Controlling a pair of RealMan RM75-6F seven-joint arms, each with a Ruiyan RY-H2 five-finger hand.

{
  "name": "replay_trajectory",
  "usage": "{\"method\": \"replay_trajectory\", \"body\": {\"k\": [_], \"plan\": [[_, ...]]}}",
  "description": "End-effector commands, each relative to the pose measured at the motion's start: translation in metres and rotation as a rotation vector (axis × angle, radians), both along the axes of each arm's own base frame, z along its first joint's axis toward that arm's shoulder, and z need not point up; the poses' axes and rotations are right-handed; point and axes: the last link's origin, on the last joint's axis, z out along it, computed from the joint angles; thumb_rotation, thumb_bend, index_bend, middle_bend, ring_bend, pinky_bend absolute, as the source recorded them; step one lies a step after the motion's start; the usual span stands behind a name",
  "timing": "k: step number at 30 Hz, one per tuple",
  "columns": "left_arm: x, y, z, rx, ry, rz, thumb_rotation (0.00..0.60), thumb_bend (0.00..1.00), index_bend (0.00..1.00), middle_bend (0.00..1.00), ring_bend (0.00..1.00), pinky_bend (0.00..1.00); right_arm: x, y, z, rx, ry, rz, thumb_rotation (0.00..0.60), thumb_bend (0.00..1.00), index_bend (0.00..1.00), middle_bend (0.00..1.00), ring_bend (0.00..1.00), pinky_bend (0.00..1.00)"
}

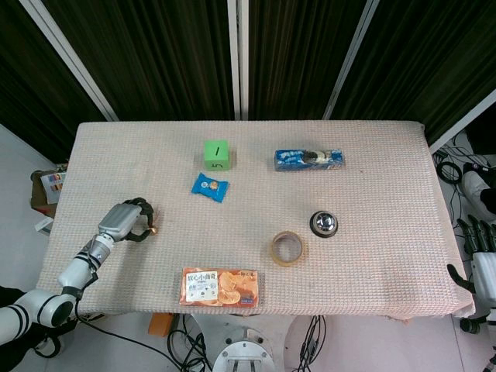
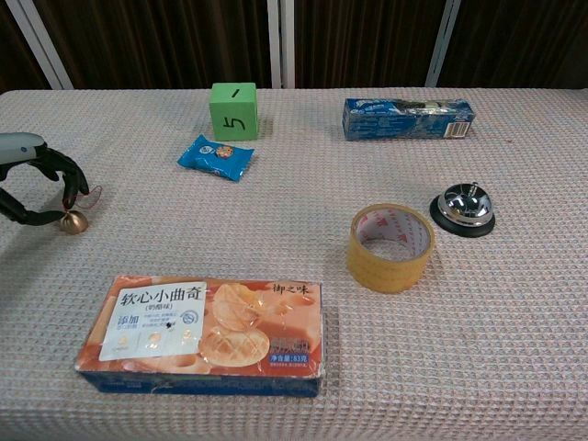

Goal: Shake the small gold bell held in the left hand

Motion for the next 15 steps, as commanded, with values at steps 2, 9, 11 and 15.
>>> {"method": "replay_trajectory", "body": {"k": [2, 9, 11, 15], "plan": [[0.0003, 0.0001, -0.0005, -0.001, 0.001, -0.001, 0.600, 0.37, 0.53, 0.29, 0.14, 0.21, 0.0000, -0.0005, -0.0003, 0.002, 0.000, 0.001, 0.600, 0.17, 0.00, 0.00, 0.00, 0.00], [0.0005, 0.0014, -0.0012, -0.004, 0.003, 0.000, 0.600, 0.37, 0.53, 0.29, 0.14, 0.21, 0.0003, -0.0012, 0.0005, 0.000, 0.000, 0.002, 0.600, 0.17, 0.00, 0.00, 0.00, 0.00], [0.0010, 0.0019, -0.0012, -0.002, 0.002, -0.001, 0.600, 0.37, 0.54, 0.29, 0.14, 0.21, 0.0007, -0.0013, 0.0010, -0.003, -0.002, 0.003, 0.600, 0.17, 0.00, 0.00, 0.00, 0.00], [0.0008, 0.0019, -0.0008, -0.001, 0.003, -0.002, 0.600, 0.37, 0.55, 0.29, 0.14, 0.21, 0.0010, -0.0012, 0.0004, 0.000, 0.000, 0.004, 0.600, 0.17, 0.00, 0.00, 0.00, 0.00]]}}
